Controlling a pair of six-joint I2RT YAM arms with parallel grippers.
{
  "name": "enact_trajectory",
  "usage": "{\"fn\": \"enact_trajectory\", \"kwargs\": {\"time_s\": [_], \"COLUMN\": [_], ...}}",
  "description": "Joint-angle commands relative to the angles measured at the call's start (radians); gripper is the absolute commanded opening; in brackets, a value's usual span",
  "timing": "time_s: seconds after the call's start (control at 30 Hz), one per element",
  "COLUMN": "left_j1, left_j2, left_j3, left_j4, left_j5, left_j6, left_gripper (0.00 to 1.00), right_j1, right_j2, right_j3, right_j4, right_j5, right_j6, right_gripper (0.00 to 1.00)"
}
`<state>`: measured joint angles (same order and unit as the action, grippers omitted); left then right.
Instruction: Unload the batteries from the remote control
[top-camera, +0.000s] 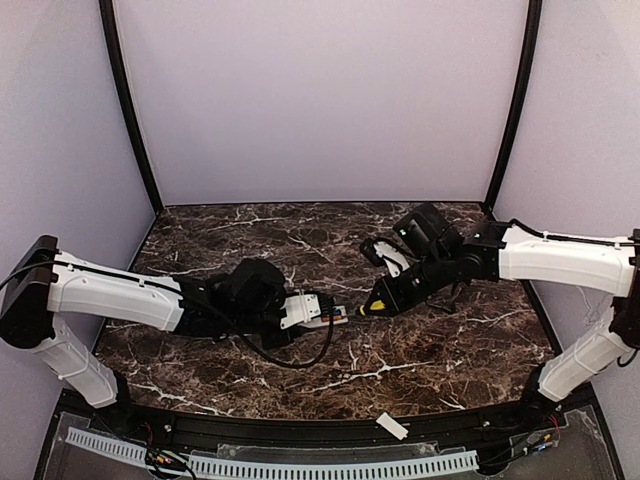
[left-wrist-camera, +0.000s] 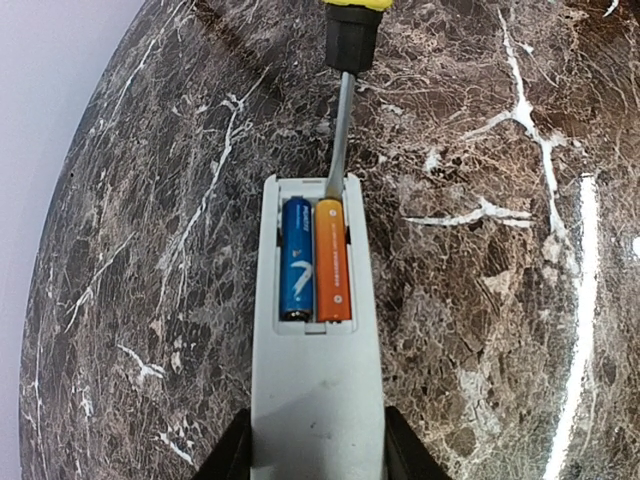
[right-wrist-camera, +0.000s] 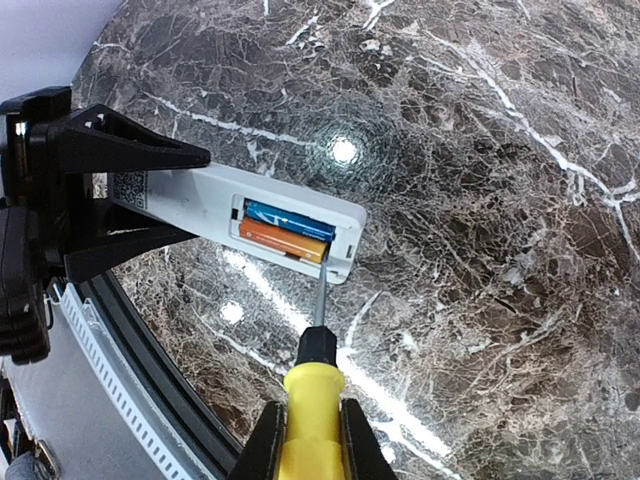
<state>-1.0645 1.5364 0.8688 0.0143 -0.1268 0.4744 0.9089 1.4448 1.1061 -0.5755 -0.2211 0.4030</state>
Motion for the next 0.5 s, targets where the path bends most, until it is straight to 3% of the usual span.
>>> {"fn": "enact_trajectory", "kwargs": {"time_s": [0.0, 0.17, 0.47], "left_j1": [-0.011, -0.011, -0.011], "left_j2": [-0.055, -0.06, -0.064], "left_j3": [-0.016, -0.02, -0.024], "left_j4": [0.146, 0.148, 0.153], "left_j5": [0.051, 0.056, 0.055], "left_j6": [0.003, 0.005, 0.005], "left_gripper": [0.0, 0.0, 0.0], "right_j1": [-0.004, -0.043, -0.056], "right_j2": [-0.076, -0.096, -0.089], "right_j3": [-0.076, -0.132, -0.162], "right_j4": [0.295, 0.383, 0.432], "right_j5": [-0.288, -0.387, -0.426], "right_j6": [-0.009, 0.001, 0.012], "right_gripper": [0.0, 0.0, 0.0]}}
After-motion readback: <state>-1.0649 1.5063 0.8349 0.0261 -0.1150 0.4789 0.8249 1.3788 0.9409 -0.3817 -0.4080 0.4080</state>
